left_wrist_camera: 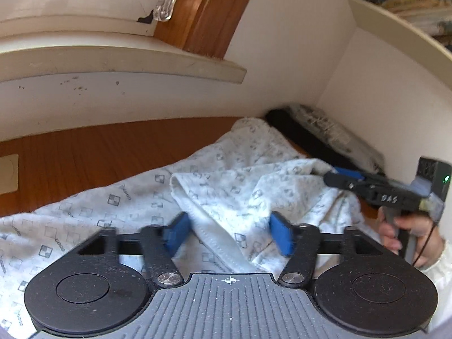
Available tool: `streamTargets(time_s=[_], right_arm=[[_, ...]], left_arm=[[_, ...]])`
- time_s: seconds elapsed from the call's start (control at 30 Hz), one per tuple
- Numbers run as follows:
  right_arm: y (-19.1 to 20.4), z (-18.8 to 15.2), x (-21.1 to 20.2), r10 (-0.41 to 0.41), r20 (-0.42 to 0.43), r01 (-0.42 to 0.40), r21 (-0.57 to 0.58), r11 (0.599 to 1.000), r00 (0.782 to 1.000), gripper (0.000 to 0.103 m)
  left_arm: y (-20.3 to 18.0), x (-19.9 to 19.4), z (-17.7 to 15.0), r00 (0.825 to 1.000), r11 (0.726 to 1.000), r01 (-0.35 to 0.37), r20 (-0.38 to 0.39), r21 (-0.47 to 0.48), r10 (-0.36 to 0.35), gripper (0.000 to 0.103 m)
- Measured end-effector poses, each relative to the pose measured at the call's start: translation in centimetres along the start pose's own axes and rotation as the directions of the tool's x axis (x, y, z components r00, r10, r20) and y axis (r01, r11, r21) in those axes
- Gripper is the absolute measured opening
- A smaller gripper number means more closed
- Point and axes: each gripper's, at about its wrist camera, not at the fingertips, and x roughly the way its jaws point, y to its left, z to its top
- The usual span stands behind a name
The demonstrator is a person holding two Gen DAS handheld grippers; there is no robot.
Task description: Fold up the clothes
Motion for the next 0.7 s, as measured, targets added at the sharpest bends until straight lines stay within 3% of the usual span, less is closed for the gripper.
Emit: streamTargets(time_s=[0.1,0.13,0.2,0.27,0.43,0.6,0.7], right_arm=[[0.1,0.6,-0.1,0.034,0.016,-0.034,0.048,0.998,0.999,0.075],[-0.3,0.7,-0.3,0.045,0.037,-0.048,0.077,0.996,0.998,0.075],[-1.7,0.8,-0.7,0.036,0.104,-0.052,0.153,0.987,0.994,0.076],[-3.0,0.9,-1.5,-0.047,0.149,0.016,0.205,0.979,0.988,0.076],[-5.1,0.8,-0.7,-0.052,0.074,0.029,0.282,0.959,0.996,0.076],[-3.5,0.6,1.7,0.003,-0.077,0.009,0.163,0.987,0.997,0.079],[-2.2,0.5,2.3,-0.006,-0.114,0.015,0.081,0.997,0.993,0.081]], left_arm=[[-0.7,-0.1,-0.3,1.000,0.999,-0.013,0.014,0.051,0.013,0.016],[-0.9,-0.2,-0.3,1.000,0.998,-0.015,0.025,0.063,0.013,0.011],[-1.3,-1.5,-0.1,0.998,0.997,-0.028,0.067,0.079,0.023,0.011],[-1.4,-3.6,0.5,0.994,0.996,-0.024,0.107,0.083,0.015,0.011],[-0.2,-11.7,2.3,0.972,0.994,-0.068,0.232,0.080,0.048,0.011],[1.8,-20.3,3.0,0.934,0.976,-0.201,0.316,0.083,0.166,0.011],[3.7,-25.2,2.4,0.898,0.959,-0.280,0.366,0.042,0.246,0.011]])
